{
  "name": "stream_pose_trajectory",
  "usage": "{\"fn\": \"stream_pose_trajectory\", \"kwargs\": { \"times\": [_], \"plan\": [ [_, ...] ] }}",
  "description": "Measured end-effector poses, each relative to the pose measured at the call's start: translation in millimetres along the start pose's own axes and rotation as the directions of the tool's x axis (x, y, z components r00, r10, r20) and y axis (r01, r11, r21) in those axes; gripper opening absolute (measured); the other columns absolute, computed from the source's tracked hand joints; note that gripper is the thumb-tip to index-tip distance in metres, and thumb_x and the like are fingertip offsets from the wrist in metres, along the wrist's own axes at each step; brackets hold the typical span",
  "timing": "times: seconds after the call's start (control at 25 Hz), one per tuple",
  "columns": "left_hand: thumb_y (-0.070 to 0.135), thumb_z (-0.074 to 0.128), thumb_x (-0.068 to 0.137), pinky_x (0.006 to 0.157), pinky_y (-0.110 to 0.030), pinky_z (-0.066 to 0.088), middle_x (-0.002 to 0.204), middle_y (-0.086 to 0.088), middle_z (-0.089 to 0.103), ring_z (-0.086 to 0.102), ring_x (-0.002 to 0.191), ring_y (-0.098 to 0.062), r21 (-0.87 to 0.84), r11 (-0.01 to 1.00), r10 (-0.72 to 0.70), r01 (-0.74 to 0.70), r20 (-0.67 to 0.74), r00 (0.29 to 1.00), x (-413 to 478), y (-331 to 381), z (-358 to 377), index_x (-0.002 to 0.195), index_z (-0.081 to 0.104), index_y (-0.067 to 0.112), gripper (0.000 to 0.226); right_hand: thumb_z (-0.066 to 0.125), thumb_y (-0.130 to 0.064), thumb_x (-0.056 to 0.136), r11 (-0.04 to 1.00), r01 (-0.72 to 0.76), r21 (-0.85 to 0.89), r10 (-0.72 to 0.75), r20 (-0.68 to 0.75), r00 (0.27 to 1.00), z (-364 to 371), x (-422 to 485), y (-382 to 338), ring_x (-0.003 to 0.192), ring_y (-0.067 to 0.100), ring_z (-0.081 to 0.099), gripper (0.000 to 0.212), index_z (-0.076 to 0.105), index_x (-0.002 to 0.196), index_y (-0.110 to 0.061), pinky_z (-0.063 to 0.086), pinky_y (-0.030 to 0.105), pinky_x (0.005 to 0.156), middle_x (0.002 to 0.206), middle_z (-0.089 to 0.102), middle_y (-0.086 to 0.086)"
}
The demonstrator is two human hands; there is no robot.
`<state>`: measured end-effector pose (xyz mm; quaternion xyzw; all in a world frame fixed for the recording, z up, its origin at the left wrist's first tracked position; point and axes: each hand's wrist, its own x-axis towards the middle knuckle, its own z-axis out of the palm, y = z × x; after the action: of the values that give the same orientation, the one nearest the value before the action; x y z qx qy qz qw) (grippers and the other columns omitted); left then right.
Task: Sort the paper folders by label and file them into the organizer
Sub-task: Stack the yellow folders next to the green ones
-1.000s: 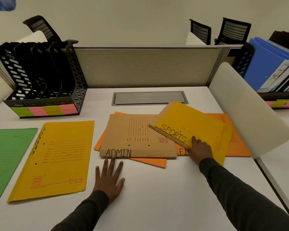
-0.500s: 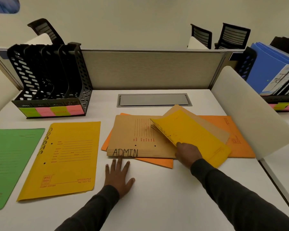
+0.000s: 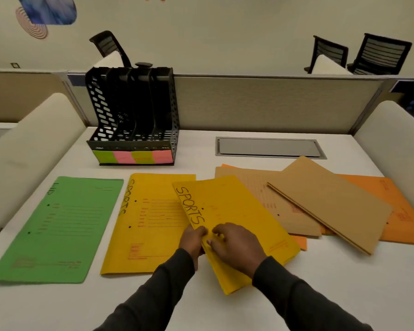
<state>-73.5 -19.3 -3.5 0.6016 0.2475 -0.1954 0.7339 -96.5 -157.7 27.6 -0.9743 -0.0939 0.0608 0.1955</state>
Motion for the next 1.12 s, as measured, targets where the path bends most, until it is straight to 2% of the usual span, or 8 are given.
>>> {"fn": "stream_pose_trajectory", "kwargs": {
  "times": [0.16,0.32,0.4,0.48,0.56,0.72,0.92,1.12],
  "plan": [
    [0.006,0.052,0.096,0.073,-0.041,0.055,0.114,-0.011,0.068,0.065,0.1,-0.033,-0.049,0.995,0.084,-0.082,0.023,0.996,15,47,-97,0.122,0.053,0.021,0.029,0.052,-0.06,0.092,0.979,-0.194,0.067,0.191,0.048,0.98,15,15,1,0.146,0.029,0.027,0.076,0.026,0.154,-0.023,0.029,0.042,0.117,0.161,0.025,0.008],
    [0.005,0.052,0.096,0.074,-0.045,0.058,0.118,-0.017,0.068,0.067,0.098,-0.037,-0.074,0.995,0.075,-0.071,0.06,0.995,39,98,-187,0.131,0.051,0.017,0.037,0.06,-0.053,0.092,0.873,-0.282,0.397,0.268,0.091,0.959,40,27,-17,0.143,0.027,0.032,0.08,0.023,0.154,-0.02,0.033,0.042,0.115,0.158,0.029,0.008],
    [0.008,0.052,0.098,0.077,-0.045,0.056,0.123,-0.018,0.065,0.066,0.098,-0.035,0.107,0.991,0.077,-0.081,0.037,0.996,52,111,-218,0.132,0.05,0.014,0.035,0.062,-0.051,0.092,0.84,-0.279,0.465,0.248,0.128,0.96,57,33,-35,0.143,0.025,0.033,0.078,0.025,0.153,-0.021,0.033,0.04,0.114,0.158,0.031,0.006],
    [0.015,0.058,0.097,0.092,-0.048,0.052,0.133,-0.022,0.056,0.061,0.108,-0.037,0.537,0.841,0.132,-0.066,-0.086,0.987,68,105,-234,0.139,0.043,0.012,0.045,0.06,-0.052,0.092,0.842,-0.301,0.447,0.245,0.18,0.953,76,36,-47,0.143,0.024,0.034,0.079,0.025,0.154,-0.019,0.033,0.038,0.116,0.159,0.031,0.005],
    [0.027,0.065,0.093,0.103,-0.048,0.046,0.141,-0.024,0.046,0.052,0.122,-0.039,0.838,0.545,0.211,0.022,-0.163,0.964,76,84,-237,0.15,0.029,0.014,0.069,0.057,-0.056,0.093,0.89,-0.322,0.323,0.263,0.214,0.941,94,35,-56,0.141,0.024,0.034,0.08,0.024,0.155,-0.018,0.034,0.038,0.115,0.158,0.031,0.005],
    [0.057,0.057,0.089,0.106,-0.047,0.042,0.147,-0.019,0.031,0.035,0.134,-0.037,0.979,0.196,0.262,0.059,-0.11,0.959,77,45,-226,0.157,0.01,0.027,0.088,0.054,-0.059,0.092,0.907,-0.345,0.241,0.301,0.2,0.932,110,35,-63,0.142,0.025,0.03,0.079,0.026,0.154,-0.02,0.034,0.039,0.114,0.16,0.024,0.004],
    [0.071,0.045,0.087,0.106,-0.048,0.039,0.152,-0.021,0.024,0.031,0.137,-0.038,0.976,0.159,0.278,0.15,-0.19,0.941,78,38,-220,0.158,0.008,0.025,0.092,0.061,-0.054,0.091,0.867,-0.357,0.348,0.303,0.202,0.931,109,38,-72,0.136,0.025,0.036,0.073,0.035,0.15,-0.02,0.036,0.038,0.112,0.154,0.032,0.005],
    [0.081,0.038,0.081,0.112,-0.056,0.03,0.161,-0.026,-0.001,0.018,0.145,-0.046,0.968,0.113,0.264,0.224,-0.247,0.932,78,34,-210,0.157,-0.003,0.019,0.106,0.066,-0.048,0.09,0.798,-0.359,0.484,0.304,0.19,0.933,112,31,-78,0.129,0.022,0.047,0.066,0.04,0.145,-0.021,0.044,0.039,0.107,0.147,0.039,0.003]
  ]
}}
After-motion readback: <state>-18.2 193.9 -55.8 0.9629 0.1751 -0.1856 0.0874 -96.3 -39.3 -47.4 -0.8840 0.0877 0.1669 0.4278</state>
